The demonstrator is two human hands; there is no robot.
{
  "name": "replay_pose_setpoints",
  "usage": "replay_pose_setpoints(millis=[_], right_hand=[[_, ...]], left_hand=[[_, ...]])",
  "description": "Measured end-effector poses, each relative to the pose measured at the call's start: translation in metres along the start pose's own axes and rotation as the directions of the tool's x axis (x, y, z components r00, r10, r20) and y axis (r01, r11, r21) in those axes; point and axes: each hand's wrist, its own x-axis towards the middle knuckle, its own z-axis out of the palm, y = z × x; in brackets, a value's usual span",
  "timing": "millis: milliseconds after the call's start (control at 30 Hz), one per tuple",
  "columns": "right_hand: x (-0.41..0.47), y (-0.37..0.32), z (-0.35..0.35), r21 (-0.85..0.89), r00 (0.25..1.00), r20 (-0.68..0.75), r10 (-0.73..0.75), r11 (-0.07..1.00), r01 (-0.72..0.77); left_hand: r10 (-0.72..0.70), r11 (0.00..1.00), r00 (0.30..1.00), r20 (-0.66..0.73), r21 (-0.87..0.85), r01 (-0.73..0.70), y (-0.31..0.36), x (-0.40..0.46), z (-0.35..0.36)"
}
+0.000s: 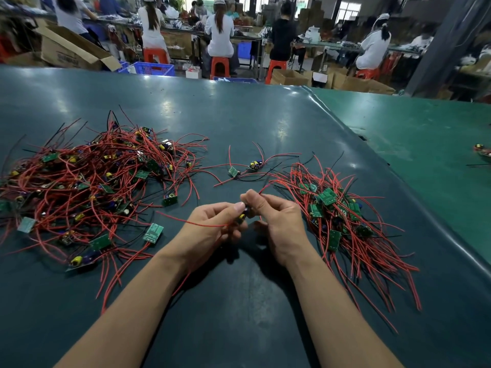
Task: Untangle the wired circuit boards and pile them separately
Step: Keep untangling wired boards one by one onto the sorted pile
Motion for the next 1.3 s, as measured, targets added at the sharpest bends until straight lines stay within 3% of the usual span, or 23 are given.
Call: replay_pose_setpoints(millis=[167, 467, 767, 867, 967, 1067, 1133, 1200, 1300], right_hand=[[0.006, 0.003, -0.002, 0.037, 0.986, -0.159, -0.041, 0.998, 0.047], [0.015, -0.003, -0.014, 0.330, 0.904, -0.426, 0.035, 0.936, 0.119], [0.019, -0.003, -0.016, 0.422, 0.881, -0.467, 0.069, 0.893, 0.154], [0.021, -0.005, -0.022, 0.455, 0.880, -0.467, 0.086, 0.877, 0.156], [0.020, -0.001, -0.020, 0.329, 0.907, -0.418, 0.042, 0.938, 0.108], [0.012, 0.010, -0.007, -0.094, 0.954, -0.255, -0.156, 0.986, 0.137], [0.006, 0.018, 0.001, -0.355, 0.964, -0.054, -0.259, 0.908, 0.224], [0.001, 0.022, 0.004, -0.443, 0.961, 0.116, -0.252, 0.853, 0.277], [-0.002, 0.020, 0.005, -0.468, 0.934, 0.186, -0.305, 0.808, 0.357]], left_hand=[[0.019, 1.000, 1.000, -0.007, 0.018, -0.018, 0.001, 0.001, 0.003], [0.025, 0.997, 0.992, 0.121, 0.073, -0.034, 0.002, -0.003, -0.002], [-0.030, 0.999, 0.975, 0.220, 0.029, 0.024, 0.004, -0.005, -0.008], [-0.033, 0.993, 0.963, 0.267, -0.097, 0.061, 0.004, -0.006, -0.012], [-0.031, 0.976, 0.984, 0.177, -0.209, 0.068, 0.005, -0.004, -0.013], [0.004, 0.953, 0.997, 0.074, -0.303, 0.019, 0.008, 0.001, -0.014], [0.054, 0.921, 0.998, 0.038, -0.387, -0.035, 0.009, 0.000, -0.014], [0.094, 0.897, 0.995, -0.020, -0.431, -0.094, 0.010, -0.001, -0.014], [0.098, 0.893, 0.991, -0.092, -0.431, -0.129, 0.009, 0.001, -0.012]])
